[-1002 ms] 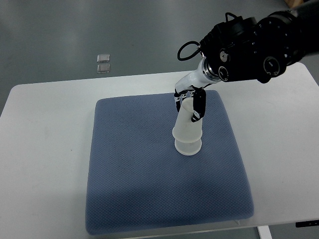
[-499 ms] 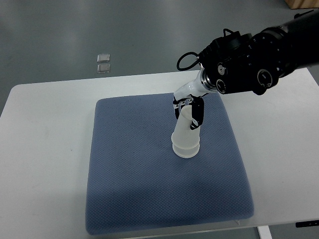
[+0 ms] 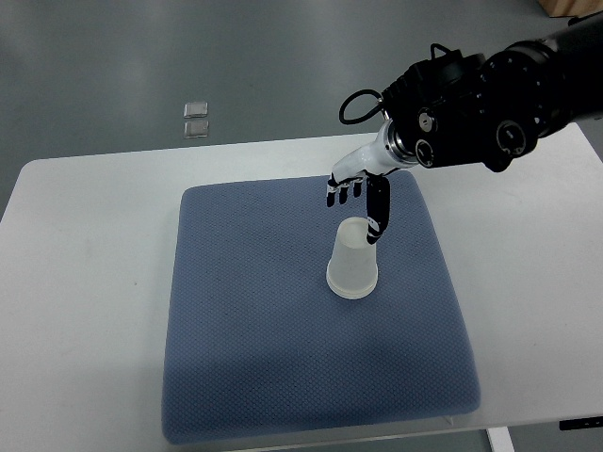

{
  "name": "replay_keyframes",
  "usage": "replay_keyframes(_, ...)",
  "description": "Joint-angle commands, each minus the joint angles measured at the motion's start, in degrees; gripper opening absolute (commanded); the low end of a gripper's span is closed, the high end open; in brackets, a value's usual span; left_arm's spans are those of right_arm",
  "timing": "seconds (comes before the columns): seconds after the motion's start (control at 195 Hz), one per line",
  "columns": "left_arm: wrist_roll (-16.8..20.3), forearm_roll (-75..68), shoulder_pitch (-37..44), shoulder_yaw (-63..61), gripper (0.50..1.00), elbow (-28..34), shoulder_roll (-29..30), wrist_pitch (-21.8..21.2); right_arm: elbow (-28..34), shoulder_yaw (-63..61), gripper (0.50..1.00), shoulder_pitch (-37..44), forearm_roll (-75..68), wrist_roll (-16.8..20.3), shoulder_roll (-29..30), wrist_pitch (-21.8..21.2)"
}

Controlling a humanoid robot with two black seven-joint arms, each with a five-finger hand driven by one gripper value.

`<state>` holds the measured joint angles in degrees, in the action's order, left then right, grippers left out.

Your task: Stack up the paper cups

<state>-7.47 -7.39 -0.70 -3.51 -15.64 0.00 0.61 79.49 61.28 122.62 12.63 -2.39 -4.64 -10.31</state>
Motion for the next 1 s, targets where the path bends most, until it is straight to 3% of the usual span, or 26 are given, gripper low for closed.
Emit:
replay_keyframes(0.0, 0.00, 0.00, 0.08, 0.00, 1.000, -0.01, 0.00, 0.00, -0.91, -2.30, 0.885, 0.51, -0.59, -0.16, -4.67, 0.73)
replay_keyframes(0.18, 0.00, 0.00, 0.26, 0.00, 1.000, -0.10, 0.00, 0.00, -4.52, -10.22, 0.885, -3.44, -7.97, -0.51, -15.84, 4.42)
replay_keyframes(0.355, 0.00, 0.00, 0.26, -0.18, 1.000, -0.19, 0.00, 0.00, -9.96, -28.57, 0.885, -18.46, -12.89, -1.03, -27.44, 7.14)
replay_keyframes(0.509, 0.00, 0.00, 0.26, -0.18, 1.000, -0.19, 0.00, 0.00, -13.30, -45.89, 0.885, -32.26, -18.43, -4.99, -31.48, 8.19)
replay_keyframes(0.689, 0.00, 0.00, 0.26, -0.18, 1.000, -0.19, 0.00, 0.00, -21.83, -64.01, 0.885, -46.77, -23.79, -7.45, -30.34, 8.90)
replay_keyframes(0.889, 0.00, 0.00, 0.26, -0.09, 1.000, -0.19, 0.00, 0.00, -31.05, -82.46, 0.885, -60.56, -25.38, -11.84, -20.42, 8.90)
replay_keyframes(0.997, 0.00, 0.00, 0.26, -0.18, 1.000, -0.19, 0.00, 0.00, -34.31, -90.64, 0.885, -66.28, -25.38, -12.46, -15.67, 7.49)
